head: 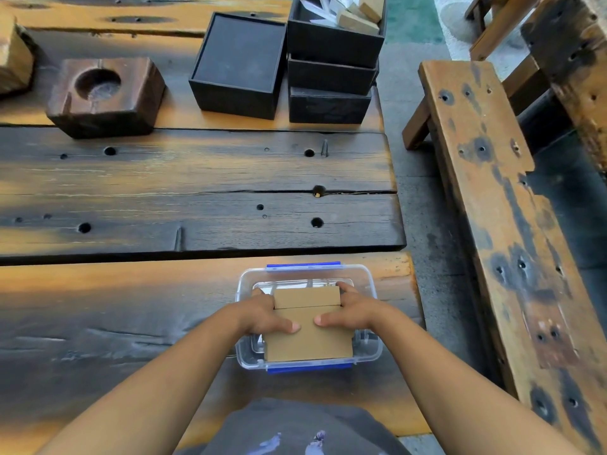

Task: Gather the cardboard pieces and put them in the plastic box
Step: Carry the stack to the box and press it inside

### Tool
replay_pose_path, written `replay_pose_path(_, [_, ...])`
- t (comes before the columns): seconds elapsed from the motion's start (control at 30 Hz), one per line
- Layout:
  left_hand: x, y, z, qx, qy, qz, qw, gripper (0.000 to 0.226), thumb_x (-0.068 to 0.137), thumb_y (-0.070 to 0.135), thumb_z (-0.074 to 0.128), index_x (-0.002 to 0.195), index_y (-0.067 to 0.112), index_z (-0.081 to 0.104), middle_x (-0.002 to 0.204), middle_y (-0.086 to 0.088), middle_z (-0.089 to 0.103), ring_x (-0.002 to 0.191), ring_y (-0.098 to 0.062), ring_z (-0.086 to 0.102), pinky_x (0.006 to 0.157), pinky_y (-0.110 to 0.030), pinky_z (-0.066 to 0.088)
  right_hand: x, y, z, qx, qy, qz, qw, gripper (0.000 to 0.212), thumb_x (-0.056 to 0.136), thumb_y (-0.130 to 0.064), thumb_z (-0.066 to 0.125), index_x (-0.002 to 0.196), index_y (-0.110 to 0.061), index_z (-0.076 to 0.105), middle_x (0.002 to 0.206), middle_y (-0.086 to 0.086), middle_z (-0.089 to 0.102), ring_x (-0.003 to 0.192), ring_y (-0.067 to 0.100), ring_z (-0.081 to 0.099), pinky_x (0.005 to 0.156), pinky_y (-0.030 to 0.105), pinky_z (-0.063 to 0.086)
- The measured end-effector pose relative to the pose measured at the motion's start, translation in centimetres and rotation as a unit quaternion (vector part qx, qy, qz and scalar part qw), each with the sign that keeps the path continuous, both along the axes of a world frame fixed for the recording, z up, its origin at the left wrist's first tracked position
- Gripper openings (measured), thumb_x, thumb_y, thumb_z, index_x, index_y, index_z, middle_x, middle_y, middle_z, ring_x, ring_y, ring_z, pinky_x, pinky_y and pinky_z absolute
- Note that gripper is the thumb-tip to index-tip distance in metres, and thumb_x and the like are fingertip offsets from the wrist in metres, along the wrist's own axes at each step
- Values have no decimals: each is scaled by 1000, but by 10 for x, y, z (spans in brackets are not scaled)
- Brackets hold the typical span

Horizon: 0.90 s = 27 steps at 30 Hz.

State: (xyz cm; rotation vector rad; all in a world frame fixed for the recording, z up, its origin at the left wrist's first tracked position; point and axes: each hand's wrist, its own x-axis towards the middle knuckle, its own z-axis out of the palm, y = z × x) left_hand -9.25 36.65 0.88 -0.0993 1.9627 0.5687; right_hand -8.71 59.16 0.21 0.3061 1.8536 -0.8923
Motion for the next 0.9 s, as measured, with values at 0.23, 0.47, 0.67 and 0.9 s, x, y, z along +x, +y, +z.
replay_pose_path(0.23, [2,0,3,6,8,13,1000,85,69,59,74,134,9,49,132,-4,38,105,-21,51,97,-34,47,4,-4,3,13,14,-11,1000,104,67,-50,83,152,-23,28,152,-7,33,123,23,54,101,38,50])
replay_pose_path(0.47, [5,6,11,-2,-7,70,998,83,68,53,79,131,7,51,134,-6,47,112,-24,58,97,-36,50,6,-5,8,8,14,-30,999,101,68,-45,84,149,-23,28,143,0,47,119,24,58,99,39,52])
replay_pose_path(0.67, [15,10,19,52,-49,246,967,63,66,29,87,118,15,54,109,-4,65,95,-22,65,73,-32,54,14,-6,15,2,26,-73,997,68,71,-41,83,129,-21,53,126,1,64,111,21,63,98,42,54])
replay_pose_path(0.9, [39,9,22,161,-58,453,875,32,84,11,69,112,8,54,104,-11,69,85,-22,66,61,-29,50,41,-1,13,-39,15,-283,958,49,84,-28,73,126,-14,53,113,2,66,95,16,66,73,31,52])
